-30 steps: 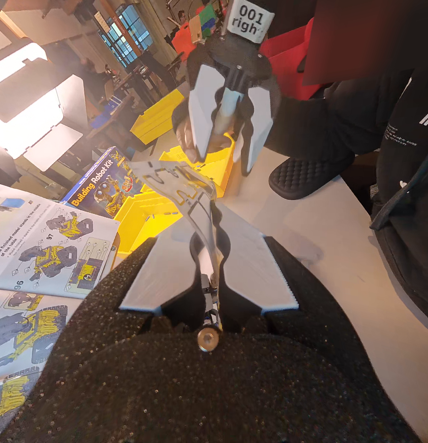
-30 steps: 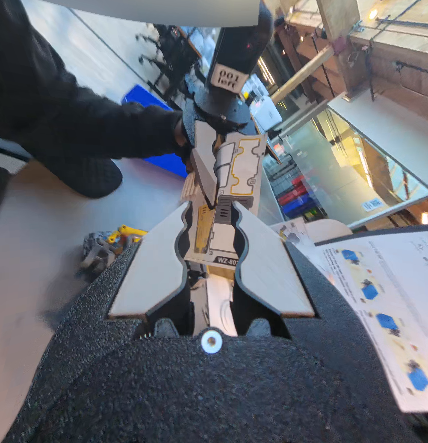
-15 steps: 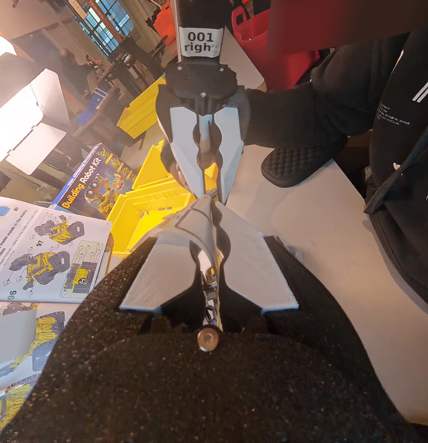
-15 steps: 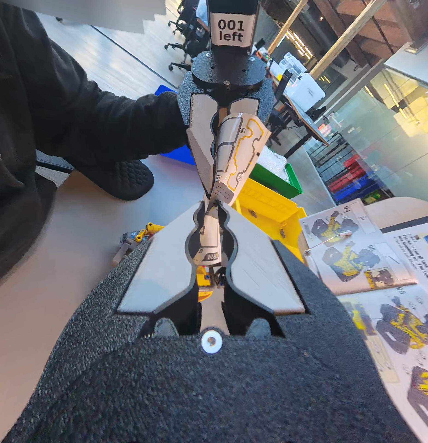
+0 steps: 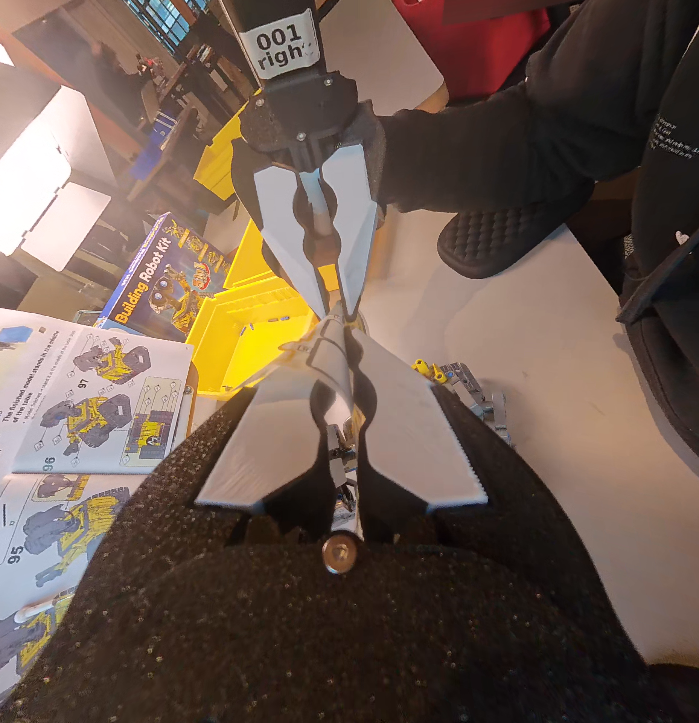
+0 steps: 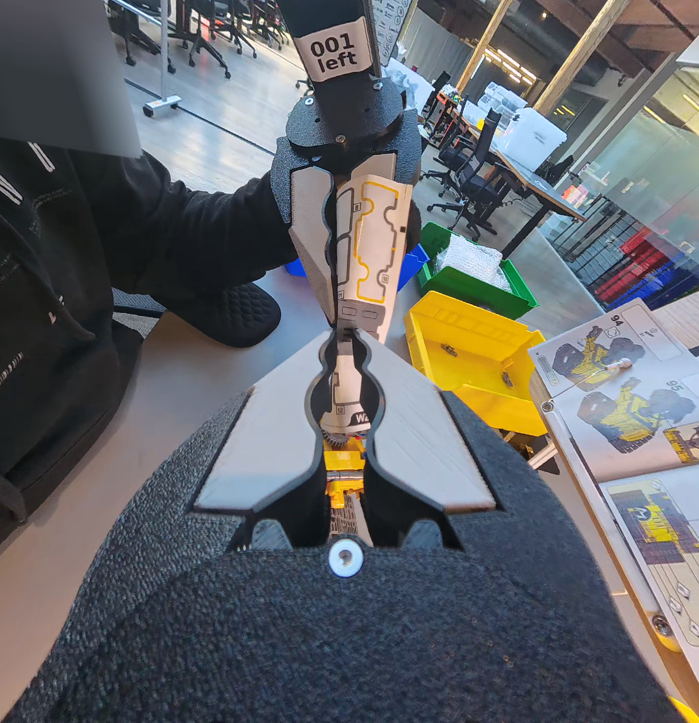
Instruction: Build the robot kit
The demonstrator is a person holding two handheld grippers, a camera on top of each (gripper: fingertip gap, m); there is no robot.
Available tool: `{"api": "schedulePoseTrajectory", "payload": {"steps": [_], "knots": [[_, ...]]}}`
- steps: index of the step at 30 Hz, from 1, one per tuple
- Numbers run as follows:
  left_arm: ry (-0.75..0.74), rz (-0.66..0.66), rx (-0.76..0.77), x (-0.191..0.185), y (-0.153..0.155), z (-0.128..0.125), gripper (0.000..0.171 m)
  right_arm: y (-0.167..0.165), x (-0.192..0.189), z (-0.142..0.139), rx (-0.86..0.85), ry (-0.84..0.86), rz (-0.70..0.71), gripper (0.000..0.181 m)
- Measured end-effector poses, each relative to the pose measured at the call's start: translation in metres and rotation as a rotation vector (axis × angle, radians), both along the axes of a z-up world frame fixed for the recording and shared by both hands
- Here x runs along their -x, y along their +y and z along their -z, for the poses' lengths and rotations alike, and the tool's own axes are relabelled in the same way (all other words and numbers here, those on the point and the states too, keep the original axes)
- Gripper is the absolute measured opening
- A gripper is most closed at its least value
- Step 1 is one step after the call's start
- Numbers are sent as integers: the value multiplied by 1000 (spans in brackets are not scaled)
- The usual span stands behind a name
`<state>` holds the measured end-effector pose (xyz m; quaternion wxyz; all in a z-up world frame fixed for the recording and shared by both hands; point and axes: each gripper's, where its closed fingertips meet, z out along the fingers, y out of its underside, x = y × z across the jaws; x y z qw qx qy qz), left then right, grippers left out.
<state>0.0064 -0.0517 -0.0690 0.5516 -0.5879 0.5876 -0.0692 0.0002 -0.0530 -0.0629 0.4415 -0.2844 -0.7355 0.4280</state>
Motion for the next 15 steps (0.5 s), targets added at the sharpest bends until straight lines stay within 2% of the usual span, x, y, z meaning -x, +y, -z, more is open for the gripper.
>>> {"api": "schedulePoseTrajectory", "payload": {"steps": [15], "knots": [[-27, -50, 24, 13, 10, -1, 0, 9, 0, -11, 10, 47, 30, 0]]}}
